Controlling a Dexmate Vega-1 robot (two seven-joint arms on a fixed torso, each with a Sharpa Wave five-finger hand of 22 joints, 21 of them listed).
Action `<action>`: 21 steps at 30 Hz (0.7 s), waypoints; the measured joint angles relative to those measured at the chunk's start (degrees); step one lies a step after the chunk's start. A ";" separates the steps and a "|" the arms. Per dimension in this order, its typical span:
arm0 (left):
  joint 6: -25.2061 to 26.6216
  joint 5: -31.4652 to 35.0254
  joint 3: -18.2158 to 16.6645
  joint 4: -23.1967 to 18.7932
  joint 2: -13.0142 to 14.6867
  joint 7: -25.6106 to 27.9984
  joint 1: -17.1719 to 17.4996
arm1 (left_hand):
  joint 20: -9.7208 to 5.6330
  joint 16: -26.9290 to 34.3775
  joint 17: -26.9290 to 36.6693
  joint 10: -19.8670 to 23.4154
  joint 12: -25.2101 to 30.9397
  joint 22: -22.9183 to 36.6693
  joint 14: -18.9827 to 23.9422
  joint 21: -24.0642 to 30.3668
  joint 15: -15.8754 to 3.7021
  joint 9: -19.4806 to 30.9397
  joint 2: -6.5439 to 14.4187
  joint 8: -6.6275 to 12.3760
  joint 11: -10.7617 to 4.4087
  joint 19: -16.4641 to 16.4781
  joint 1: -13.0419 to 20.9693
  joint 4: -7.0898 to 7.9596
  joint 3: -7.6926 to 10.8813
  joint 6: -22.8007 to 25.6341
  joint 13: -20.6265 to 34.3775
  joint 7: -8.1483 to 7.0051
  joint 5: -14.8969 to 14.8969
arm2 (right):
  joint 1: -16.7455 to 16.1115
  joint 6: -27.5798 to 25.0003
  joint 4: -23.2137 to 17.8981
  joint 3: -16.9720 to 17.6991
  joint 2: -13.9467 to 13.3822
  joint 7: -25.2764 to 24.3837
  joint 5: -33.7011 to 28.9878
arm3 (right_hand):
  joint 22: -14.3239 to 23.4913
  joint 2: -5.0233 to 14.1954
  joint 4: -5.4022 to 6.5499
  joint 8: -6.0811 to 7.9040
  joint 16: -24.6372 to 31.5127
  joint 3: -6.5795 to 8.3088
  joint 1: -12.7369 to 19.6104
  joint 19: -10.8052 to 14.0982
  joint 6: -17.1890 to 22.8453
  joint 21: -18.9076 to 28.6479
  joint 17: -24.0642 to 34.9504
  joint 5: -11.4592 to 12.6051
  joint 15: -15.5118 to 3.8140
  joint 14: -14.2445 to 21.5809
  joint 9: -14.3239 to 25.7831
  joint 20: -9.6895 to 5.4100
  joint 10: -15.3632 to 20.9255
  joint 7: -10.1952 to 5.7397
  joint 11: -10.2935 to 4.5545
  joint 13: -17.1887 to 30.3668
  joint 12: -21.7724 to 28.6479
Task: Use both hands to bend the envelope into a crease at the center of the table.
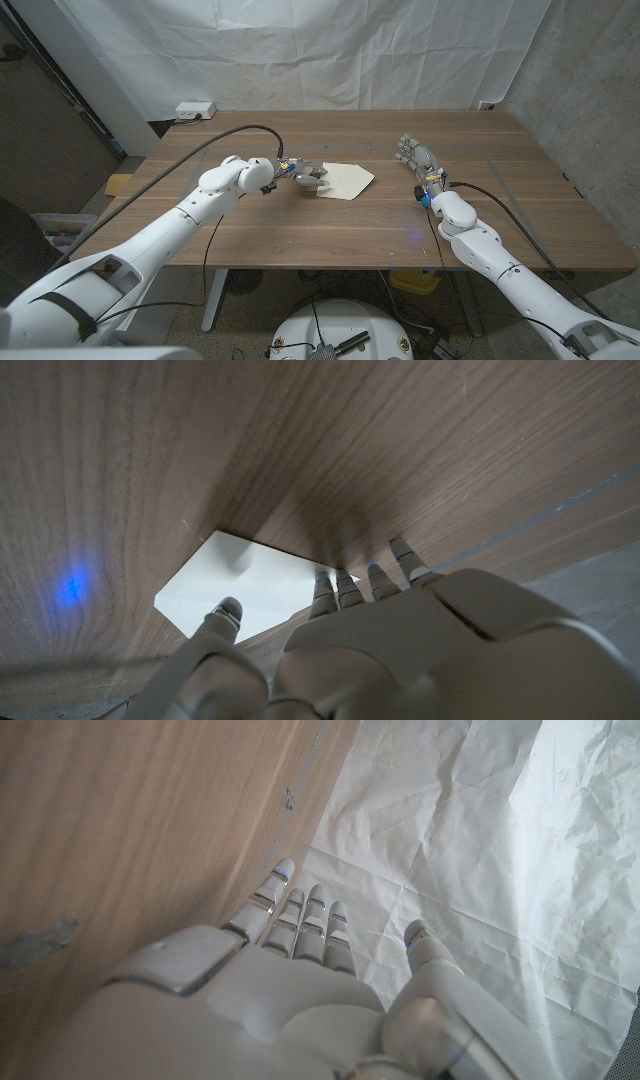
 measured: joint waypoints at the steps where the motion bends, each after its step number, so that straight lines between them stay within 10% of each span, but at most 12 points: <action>1: 0.13 0.20 0.08 0.00 -0.10 -0.18 -0.02 | 0.00 0.00 0.00 0.00 0.00 0.00 0.00 0.00 0.00 0.00 0.00 -0.01 0.00 0.00 0.00 0.00 0.00 -0.01 0.00 0.01 0.20 | -0.35 -0.99 -1.01 0.03 -0.31 -0.54 -0.09 | 0.00 0.00 0.00 0.00 0.00 0.00 0.00 0.52 0.33 0.01 0.00 0.00 0.35 0.48 0.00 0.36 0.60 0.32 0.21 0.00 0.01; 11: 1.06 1.41 0.24 -0.35 -0.68 -0.65 0.10 | -0.01 0.00 0.00 0.14 -0.05 0.17 -0.30 -0.35 -0.31 0.04 0.01 -0.15 0.15 -0.01 0.01 0.23 -0.71 -0.59 -0.08 0.18 0.24 | -3.32 -9.25 -9.14 1.23 -2.35 -3.30 1.08 | 0.00 0.86 -0.08 0.53 0.84 1.38 -0.85 9.24 5.76 1.34 0.00 0.00 3.47 8.42 0.00 4.14 7.57 3.11 2.88 0.00 0.90; 21: 1.89 2.17 0.21 -1.13 -0.90 -0.72 0.73 | -0.25 0.00 0.00 0.13 -0.17 0.15 -0.30 -0.51 -0.31 0.04 0.01 -0.16 0.15 0.23 0.01 0.54 -1.02 -1.01 -0.15 0.00 0.24 | -4.79 -17.12 -15.26 2.19 -4.55 -1.29 4.98 | 0.00 0.85 0.24 0.65 0.84 1.83 -0.85 10.83 8.09 1.68 0.01 -0.27 4.16 9.53 0.00 4.54 9.19 4.83 3.48 0.00 1.34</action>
